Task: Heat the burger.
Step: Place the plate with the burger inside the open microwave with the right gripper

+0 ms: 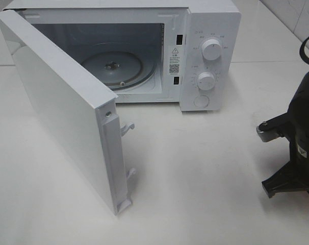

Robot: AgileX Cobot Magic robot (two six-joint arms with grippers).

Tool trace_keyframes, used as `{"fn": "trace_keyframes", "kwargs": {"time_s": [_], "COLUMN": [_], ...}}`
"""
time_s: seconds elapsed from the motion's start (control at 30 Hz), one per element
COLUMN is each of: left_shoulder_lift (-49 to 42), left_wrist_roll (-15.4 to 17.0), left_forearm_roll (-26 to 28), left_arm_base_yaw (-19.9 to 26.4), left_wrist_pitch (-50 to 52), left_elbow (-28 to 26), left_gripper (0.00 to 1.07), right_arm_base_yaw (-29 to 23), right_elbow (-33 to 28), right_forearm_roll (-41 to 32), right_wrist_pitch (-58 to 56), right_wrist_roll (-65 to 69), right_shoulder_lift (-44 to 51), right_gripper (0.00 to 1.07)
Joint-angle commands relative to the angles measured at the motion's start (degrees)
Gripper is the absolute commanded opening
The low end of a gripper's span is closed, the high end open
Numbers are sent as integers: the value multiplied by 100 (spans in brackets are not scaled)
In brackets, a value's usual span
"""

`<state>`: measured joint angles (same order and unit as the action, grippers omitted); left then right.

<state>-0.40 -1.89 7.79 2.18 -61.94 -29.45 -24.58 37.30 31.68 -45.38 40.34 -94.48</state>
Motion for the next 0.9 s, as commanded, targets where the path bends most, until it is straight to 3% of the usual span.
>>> {"fn": "trace_keyframes", "kwargs": {"time_s": [0.03,0.9], "left_shoulder_lift": [-86,-86], "left_wrist_roll": [-11,-11], "left_forearm_roll": [0,0], "left_arm_base_yaw": [11,11], "left_wrist_pitch": [80,80], "left_elbow": [0,0], "left_gripper": [100,100], "right_arm_base_yaw": [-275,-1776], "right_elbow": [-63,-172], "right_forearm_roll": [327,309], "right_wrist_pitch": [-470,-1272], "right_wrist_roll": [92,63], "right_shoulder_lift": [281,1306], "right_gripper": [0,0]}}
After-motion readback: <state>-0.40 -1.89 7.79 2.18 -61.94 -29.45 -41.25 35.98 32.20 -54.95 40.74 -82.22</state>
